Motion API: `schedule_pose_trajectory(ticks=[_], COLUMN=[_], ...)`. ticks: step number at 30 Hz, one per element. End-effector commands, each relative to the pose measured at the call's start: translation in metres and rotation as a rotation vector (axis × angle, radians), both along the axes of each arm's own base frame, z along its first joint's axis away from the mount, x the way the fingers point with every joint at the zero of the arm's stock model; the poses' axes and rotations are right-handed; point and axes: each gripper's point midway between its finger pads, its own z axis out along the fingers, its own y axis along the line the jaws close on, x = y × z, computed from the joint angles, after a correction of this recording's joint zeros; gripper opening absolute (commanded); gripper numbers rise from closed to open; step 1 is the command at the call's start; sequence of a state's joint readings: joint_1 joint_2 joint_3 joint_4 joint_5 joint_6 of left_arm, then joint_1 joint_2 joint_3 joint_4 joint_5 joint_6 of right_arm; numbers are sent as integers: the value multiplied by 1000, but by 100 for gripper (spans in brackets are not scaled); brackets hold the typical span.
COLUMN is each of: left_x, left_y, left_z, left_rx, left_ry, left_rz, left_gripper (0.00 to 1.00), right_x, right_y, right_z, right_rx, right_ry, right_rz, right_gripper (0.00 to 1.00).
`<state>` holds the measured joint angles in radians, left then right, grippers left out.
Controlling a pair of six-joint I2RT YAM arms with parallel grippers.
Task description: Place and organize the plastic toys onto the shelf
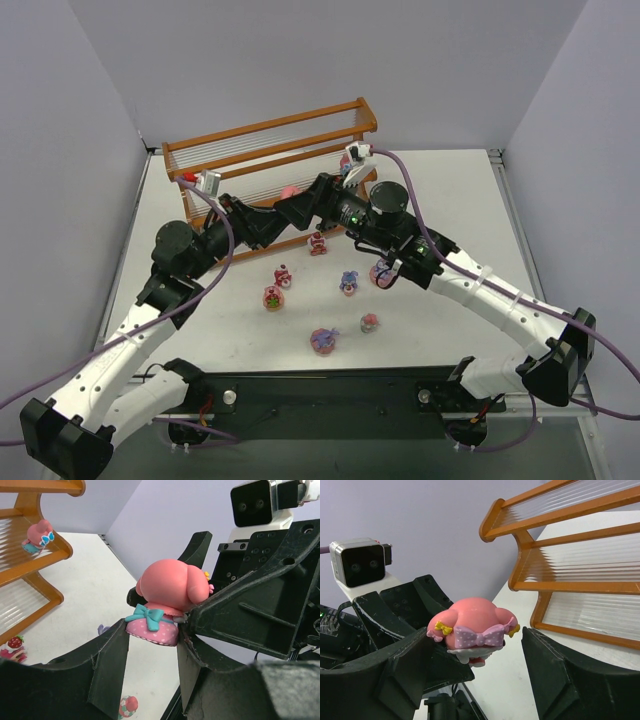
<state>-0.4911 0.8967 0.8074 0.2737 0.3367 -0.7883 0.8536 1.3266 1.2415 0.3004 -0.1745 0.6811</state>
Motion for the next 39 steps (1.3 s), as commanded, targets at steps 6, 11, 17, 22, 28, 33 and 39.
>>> schedule_pose_trajectory(ticks=[6, 11, 17, 22, 28, 33, 39], left_x=[-7, -7, -8, -7, -5, -3, -1], left_y=[8, 8, 7, 7, 9, 9, 11], left_z=[30, 26, 21, 19, 19, 19, 16], left_rx=[-83, -73, -60, -53, -45, -43, -41], left_ry=[-99, -93, -87, -85, -95, -96, -89], left_rz=[20, 18, 14, 17, 34, 44, 58], left_gripper=[0, 0, 0, 0, 0, 0, 0], right_x=[-4, -1, 3, 4, 5, 4, 3], right_y=[-7, -7, -5, -5, -4, 0, 4], right_z=[44, 47, 43, 43, 44, 48, 54], right_rx=[124, 129, 118, 111, 115, 131, 162], right_ry=[-102, -101, -85, -86, -84, -93, -108], right_rz=[-25, -37, -47, -51, -54, -35, -15], right_gripper=[61, 37, 15, 37, 74, 76, 76])
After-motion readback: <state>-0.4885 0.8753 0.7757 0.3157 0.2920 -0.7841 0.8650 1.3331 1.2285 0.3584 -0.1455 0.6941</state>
